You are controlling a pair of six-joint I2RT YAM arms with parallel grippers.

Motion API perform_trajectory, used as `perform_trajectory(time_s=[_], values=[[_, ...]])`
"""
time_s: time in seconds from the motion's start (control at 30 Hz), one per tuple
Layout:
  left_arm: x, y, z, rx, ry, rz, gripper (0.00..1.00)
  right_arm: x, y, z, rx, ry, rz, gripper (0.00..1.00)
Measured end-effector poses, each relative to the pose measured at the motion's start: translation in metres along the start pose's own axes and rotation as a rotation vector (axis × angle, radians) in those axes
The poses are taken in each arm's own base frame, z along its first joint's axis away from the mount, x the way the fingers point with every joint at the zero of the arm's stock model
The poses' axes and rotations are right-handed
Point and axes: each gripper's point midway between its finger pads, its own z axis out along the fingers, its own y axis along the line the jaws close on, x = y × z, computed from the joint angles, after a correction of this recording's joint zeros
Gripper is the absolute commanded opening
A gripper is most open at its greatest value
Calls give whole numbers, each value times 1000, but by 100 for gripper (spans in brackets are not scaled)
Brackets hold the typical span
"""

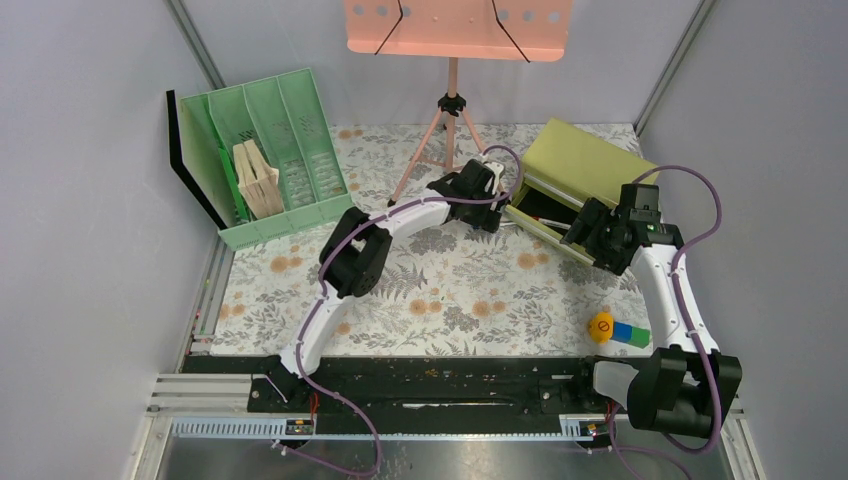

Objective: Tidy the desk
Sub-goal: Pick up the stationery from the center of the board.

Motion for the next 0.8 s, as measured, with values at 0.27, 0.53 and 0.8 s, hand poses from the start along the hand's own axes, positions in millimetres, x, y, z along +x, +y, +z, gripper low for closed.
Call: perform_trajectory(time_s=[0.27,0.53,0.8], values=[[11,-18,0,12,25,78,56,-3,2,1,-2,2,0,98],[22,-28,-1,-14,45,161,43,-6,5,4,-7,13,2,98],[34,-28,-9,-57,72,226,29,-7,5,3,-8,10,1,99]])
